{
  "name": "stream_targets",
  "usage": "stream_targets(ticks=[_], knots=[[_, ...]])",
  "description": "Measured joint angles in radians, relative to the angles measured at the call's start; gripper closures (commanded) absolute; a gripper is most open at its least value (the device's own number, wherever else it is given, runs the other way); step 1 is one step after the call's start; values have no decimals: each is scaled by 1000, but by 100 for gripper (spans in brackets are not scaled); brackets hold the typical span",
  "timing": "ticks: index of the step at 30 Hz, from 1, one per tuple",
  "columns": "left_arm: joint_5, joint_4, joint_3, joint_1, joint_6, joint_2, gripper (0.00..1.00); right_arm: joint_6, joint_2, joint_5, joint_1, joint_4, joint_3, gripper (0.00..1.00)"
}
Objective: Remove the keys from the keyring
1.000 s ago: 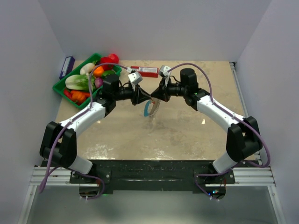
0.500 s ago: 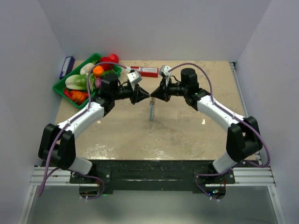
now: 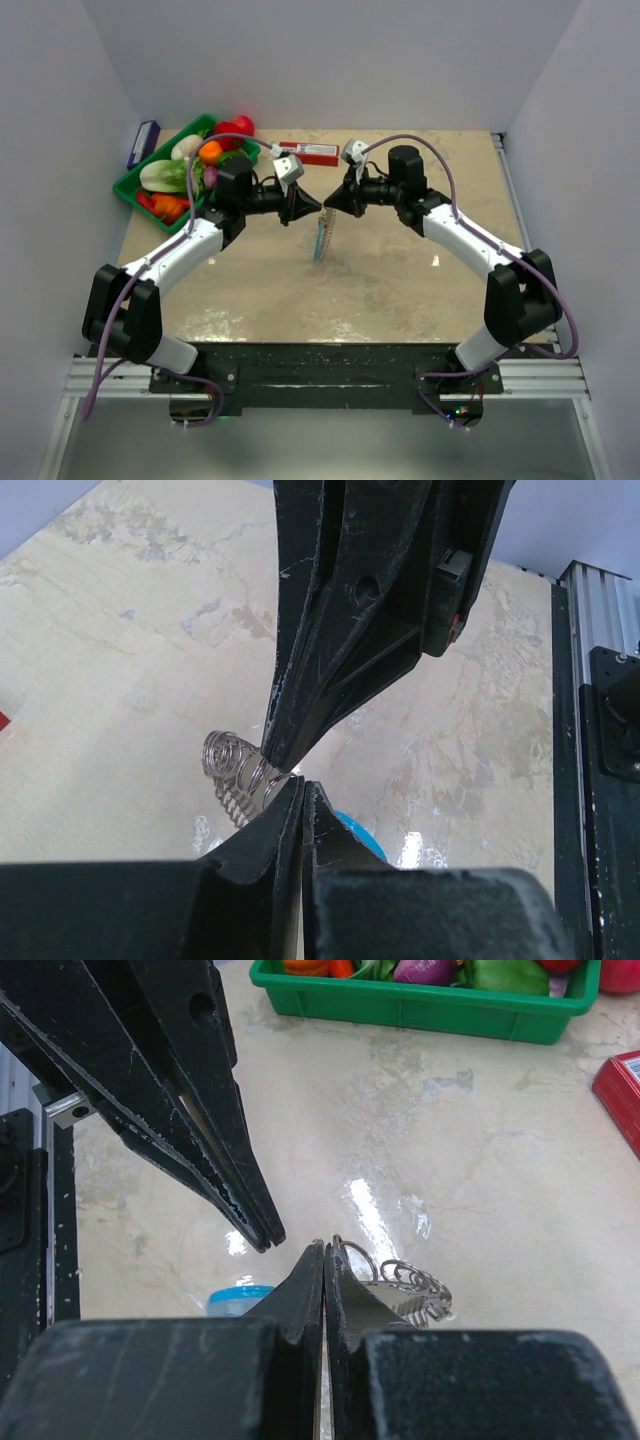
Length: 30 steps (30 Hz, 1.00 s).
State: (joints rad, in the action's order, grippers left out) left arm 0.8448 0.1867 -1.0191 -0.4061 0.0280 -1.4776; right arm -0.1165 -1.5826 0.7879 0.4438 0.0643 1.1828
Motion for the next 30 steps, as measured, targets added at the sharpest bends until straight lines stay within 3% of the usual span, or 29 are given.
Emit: stream_targets(ticks=[14,30], knots=[[22,-1,0,16,44,-70,93,-37,13,-3,-2,-24,0,100],[259,167,31,58,-74,-113,93,-68,28,1,-2,-60,0,100]])
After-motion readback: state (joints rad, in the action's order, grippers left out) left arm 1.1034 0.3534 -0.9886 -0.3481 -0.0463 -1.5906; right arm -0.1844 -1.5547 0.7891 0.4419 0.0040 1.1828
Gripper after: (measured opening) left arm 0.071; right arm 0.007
